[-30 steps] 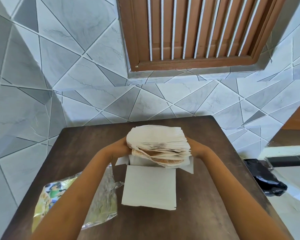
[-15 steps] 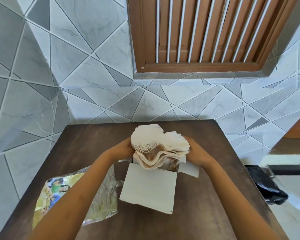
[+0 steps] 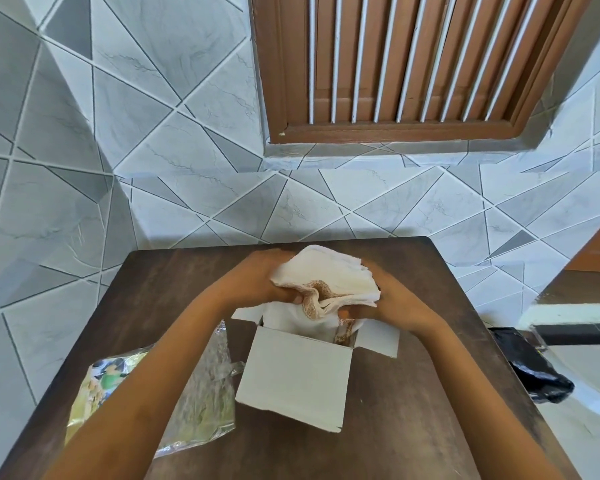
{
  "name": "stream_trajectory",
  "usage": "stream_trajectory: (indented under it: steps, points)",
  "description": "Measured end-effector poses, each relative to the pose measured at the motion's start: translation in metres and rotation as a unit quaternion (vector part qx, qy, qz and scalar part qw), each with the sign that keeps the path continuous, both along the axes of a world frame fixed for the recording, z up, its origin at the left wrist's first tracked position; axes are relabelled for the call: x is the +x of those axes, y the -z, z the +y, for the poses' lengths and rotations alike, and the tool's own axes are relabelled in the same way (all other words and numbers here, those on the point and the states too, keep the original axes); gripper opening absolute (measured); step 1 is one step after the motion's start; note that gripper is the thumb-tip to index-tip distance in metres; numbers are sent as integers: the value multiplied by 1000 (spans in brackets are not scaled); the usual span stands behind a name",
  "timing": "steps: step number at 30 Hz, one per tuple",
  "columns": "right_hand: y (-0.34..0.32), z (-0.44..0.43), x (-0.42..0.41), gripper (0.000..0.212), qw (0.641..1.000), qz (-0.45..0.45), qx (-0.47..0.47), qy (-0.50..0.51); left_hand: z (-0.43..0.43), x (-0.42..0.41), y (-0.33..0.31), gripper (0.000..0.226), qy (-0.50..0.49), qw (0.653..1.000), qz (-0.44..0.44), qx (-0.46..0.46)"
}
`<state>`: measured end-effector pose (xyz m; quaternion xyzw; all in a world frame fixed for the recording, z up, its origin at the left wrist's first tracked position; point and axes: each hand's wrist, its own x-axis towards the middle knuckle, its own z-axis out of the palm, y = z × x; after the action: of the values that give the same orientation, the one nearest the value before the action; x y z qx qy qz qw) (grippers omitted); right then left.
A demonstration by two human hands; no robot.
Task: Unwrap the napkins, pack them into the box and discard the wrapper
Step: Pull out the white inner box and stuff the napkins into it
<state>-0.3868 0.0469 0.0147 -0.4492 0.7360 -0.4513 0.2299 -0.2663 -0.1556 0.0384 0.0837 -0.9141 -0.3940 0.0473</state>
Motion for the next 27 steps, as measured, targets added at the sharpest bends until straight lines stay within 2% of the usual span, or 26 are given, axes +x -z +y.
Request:
stream_trajectory:
  steps: [2, 4, 5, 7, 8, 10, 19, 22, 25, 27]
  points:
    - [-10, -1, 2, 96, 995, 69, 67, 24, -1, -3, -2, 54, 16, 999, -9, -30]
    - [-17, -8, 6, 102, 977, 162, 131, 42, -3, -7, -5, 49, 41, 997, -25, -58]
    - [-18, -12, 9, 96, 967, 200, 150, 47, -4, -9, -6, 47, 48, 996, -36, -65]
    - [-18, -18, 14, 61, 957, 243, 146, 56, -7, -9, -7, 45, 55, 995, -51, -65]
    - [-18, -19, 17, 44, 954, 253, 146, 64, -8, -8, -7, 44, 58, 995, -53, -64]
    - [-13, -18, 23, 34, 946, 275, 154, 78, -8, -7, -4, 41, 64, 994, -57, -69]
    - [15, -20, 35, 35, 915, 332, 210, 88, -5, -1, 22, 43, 73, 988, -99, -89]
    - [19, -22, 36, 32, 914, 335, 215, 80, -6, 0, 30, 53, 68, 985, -116, -111]
    - [19, -21, 39, 32, 911, 342, 215, 77, -2, 1, 30, 57, 64, 975, -127, -173]
    - [17, -19, 39, 36, 919, 325, 215, 67, 3, -1, 23, 58, 69, 951, -154, -259]
